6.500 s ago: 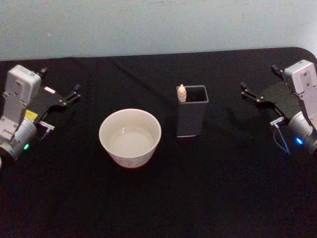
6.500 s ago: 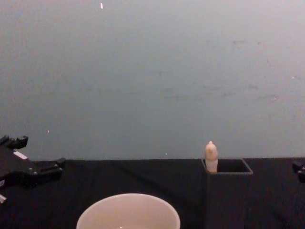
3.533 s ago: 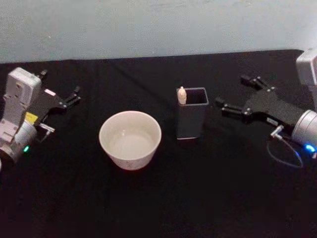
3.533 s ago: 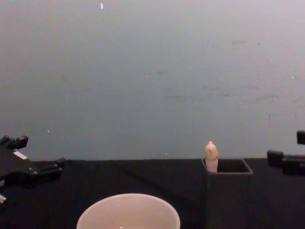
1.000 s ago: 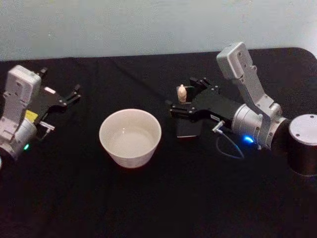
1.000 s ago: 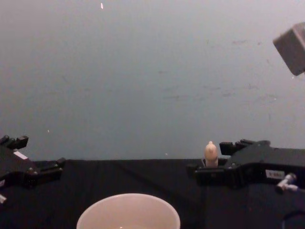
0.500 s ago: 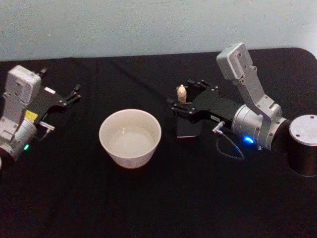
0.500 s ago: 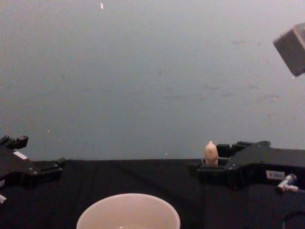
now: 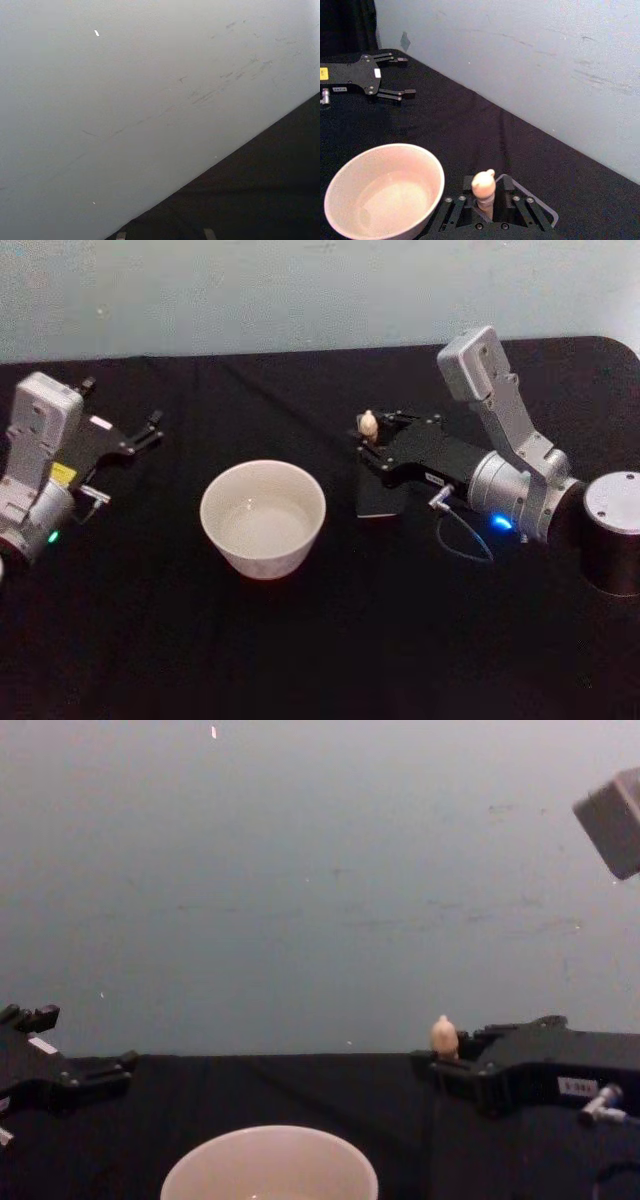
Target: Pick up the stirring spoon with one hand, stir inside the cup, then place it back in its original position.
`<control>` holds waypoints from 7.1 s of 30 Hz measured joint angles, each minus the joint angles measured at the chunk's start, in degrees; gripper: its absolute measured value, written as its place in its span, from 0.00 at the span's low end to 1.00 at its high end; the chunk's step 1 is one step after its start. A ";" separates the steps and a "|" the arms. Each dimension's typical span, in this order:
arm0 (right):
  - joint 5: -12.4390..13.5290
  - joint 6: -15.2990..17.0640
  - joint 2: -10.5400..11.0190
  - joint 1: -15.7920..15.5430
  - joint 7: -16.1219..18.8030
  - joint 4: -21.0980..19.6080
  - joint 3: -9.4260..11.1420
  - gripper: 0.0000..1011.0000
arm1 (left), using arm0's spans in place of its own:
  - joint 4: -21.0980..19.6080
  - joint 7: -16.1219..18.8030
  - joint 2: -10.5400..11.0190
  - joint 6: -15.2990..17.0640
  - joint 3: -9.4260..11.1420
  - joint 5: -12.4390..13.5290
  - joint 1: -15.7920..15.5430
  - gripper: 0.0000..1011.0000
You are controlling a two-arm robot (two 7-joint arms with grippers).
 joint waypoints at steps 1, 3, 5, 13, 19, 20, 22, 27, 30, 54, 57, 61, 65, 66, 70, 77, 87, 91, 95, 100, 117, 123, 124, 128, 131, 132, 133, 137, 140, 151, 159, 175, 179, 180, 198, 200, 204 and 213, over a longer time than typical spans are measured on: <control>0.01 0.00 0.00 0.00 0.00 -0.01 0.00 0.34 | 0.00 0.00 0.00 0.00 0.00 0.00 0.00 0.99; 0.02 0.00 0.00 0.00 0.00 -0.02 0.00 0.25 | 0.00 0.00 0.00 0.00 0.00 0.00 0.01 0.99; 0.03 0.00 0.00 0.00 0.00 -0.03 0.00 0.22 | 0.00 0.00 0.00 0.00 0.00 0.00 0.00 0.99; 0.06 0.00 0.00 0.00 0.00 -0.03 0.00 0.19 | 0.00 0.00 0.00 0.00 0.00 0.00 0.00 0.99; 0.07 0.00 0.00 0.00 0.00 -0.03 0.00 0.19 | 0.00 0.00 0.00 0.00 0.00 0.00 0.00 0.99; 0.07 0.00 0.00 0.00 0.00 -0.03 0.00 0.19 | 0.00 0.00 0.00 0.00 0.00 0.00 0.01 0.99; 0.07 0.00 0.00 0.00 0.00 -0.03 0.00 0.19 | 0.00 0.00 0.00 0.00 0.00 0.00 0.00 0.99; -0.11 -0.74 -0.45 -0.21 -0.21 0.02 0.66 0.19 | 0.00 0.00 0.00 0.00 0.00 0.01 0.01 0.99; -0.35 -1.28 -0.86 -0.30 -0.49 0.02 1.34 0.19 | 0.00 0.00 0.00 0.00 0.00 0.00 0.00 0.99; 4.88 -0.13 -1.24 -1.36 -0.40 -4.86 6.19 0.19 | 0.00 0.00 0.00 0.00 0.00 0.00 0.00 0.99; 5.55 -0.12 -1.12 -1.50 -0.63 -5.53 6.53 0.19 | 0.00 0.00 0.00 0.00 0.00 0.00 0.01 0.99; 6.35 -0.13 -1.04 -1.55 -1.05 -6.21 6.90 0.19 | 0.00 0.00 0.00 0.00 0.00 0.00 0.00 0.99; 7.15 -0.28 -0.99 -1.54 -1.44 -6.84 7.27 0.19 | 0.00 0.00 0.00 0.00 0.00 0.00 0.00 0.99; 7.42 -0.38 -0.96 -1.53 -1.60 -7.07 7.37 0.19 | 0.00 0.00 0.00 0.00 0.00 0.00 0.00 0.99; 8.15 -0.72 -0.89 -1.29 -2.01 -7.65 7.58 0.19 | 0.00 0.00 0.00 0.00 0.00 0.00 0.00 0.99; 9.13 -1.43 -0.82 -0.69 -2.38 -8.28 7.74 0.19 | 0.00 0.00 0.00 0.00 0.00 0.00 0.00 0.99; 9.88 -2.60 -1.41 0.50 -2.52 -8.75 6.72 0.19 | 0.00 0.00 0.00 0.00 0.00 0.00 0.00 0.99; 10.05 -3.31 -1.67 0.86 -2.10 -9.00 5.50 0.19 | 0.00 0.00 0.00 0.00 0.00 0.00 0.00 0.99; 10.27 -3.70 -1.82 1.01 -1.51 -9.27 4.28 0.19 | 0.00 0.00 0.00 0.00 0.00 0.00 0.00 0.99; 10.46 -3.81 -2.05 0.91 -0.97 -9.46 2.41 0.19 | 0.00 0.00 0.00 0.00 0.00 0.00 0.00 0.99; 9.67 -7.62 -3.17 -0.50 1.30 -4.08 -2.89 0.19 | 0.00 0.00 0.00 0.00 0.00 0.00 0.00 0.99; 8.80 -8.13 -3.05 -0.98 2.07 -2.79 -3.94 0.19 | 0.00 0.00 0.00 0.00 0.00 0.00 0.00 0.99; 8.67 -8.15 -3.05 -1.03 2.11 -2.65 -4.06 0.19 | 0.00 0.00 0.00 0.00 0.00 0.00 0.00 0.99; 8.00 -8.34 -3.15 -1.24 2.44 -1.91 -4.76 0.19 | 0.00 0.00 0.00 0.00 0.00 0.00 0.00 0.99; 7.41 -8.78 -3.34 -1.32 2.64 -1.21 -5.24 0.19 | 0.00 0.00 0.00 0.00 0.00 0.00 0.00 0.99; 7.26 -8.91 -3.38 -1.35 2.72 -1.04 -5.35 0.19 | 0.00 0.00 0.00 0.00 0.00 0.00 0.00 0.99; 7.12 -9.04 -3.42 -1.36 2.81 -0.85 -5.45 0.19 | 0.00 0.00 0.00 0.00 0.00 0.00 0.01 0.99; 6.26 -9.71 -3.57 -1.42 3.32 -0.08 -5.88 0.19 | 0.00 0.00 0.00 0.00 0.00 0.01 0.00 0.99; 5.67 -10.10 -3.71 -1.43 3.47 0.27 -6.09 0.19 | 0.00 0.00 0.00 0.00 0.00 0.00 0.00 0.99; 3.91 -10.57 -4.85 -1.32 3.33 1.79 -6.29 0.19 | 0.00 0.00 0.00 0.00 0.00 0.00 0.00 0.99; 3.24 -10.42 -5.35 -1.36 3.15 2.15 -5.94 0.19 | 0.00 0.00 0.00 0.00 0.00 0.00 0.01 0.99; 3.71 -10.47 -3.64 -3.07 3.83 0.16 -3.76 0.19 | 0.00 0.00 0.00 0.00 0.00 0.00 0.00 0.99; 4.19 -10.50 -3.01 -3.57 4.16 -0.63 -3.42 0.19 | 0.00 0.00 0.00 0.00 0.00 0.00 0.00 0.99; 4.37 -10.50 -2.71 -3.79 4.32 -0.99 -3.31 0.19 | 0.00 0.00 0.00 0.00 0.00 0.00 0.01 0.99; 4.92 -10.31 -1.79 -4.83 5.60 -2.95 -5.32 0.19 | 0.00 0.00 0.00 0.00 0.00 0.00 0.00 0.99; 4.87 -10.31 -1.97 -4.69 5.60 -2.85 -5.61 0.19 | 0.00 0.00 0.00 0.00 0.00 0.00 0.00 0.99; 4.38 -10.31 -2.73 -4.11 5.51 -2.20 -6.38 0.19 | 0.00 0.00 0.00 0.00 0.00 0.00 0.01 0.99; 2.85 -10.34 -5.29 -2.25 3.76 0.50 -7.00 0.19 | 0.00 0.00 0.00 0.00 0.00 0.00 0.00 0.99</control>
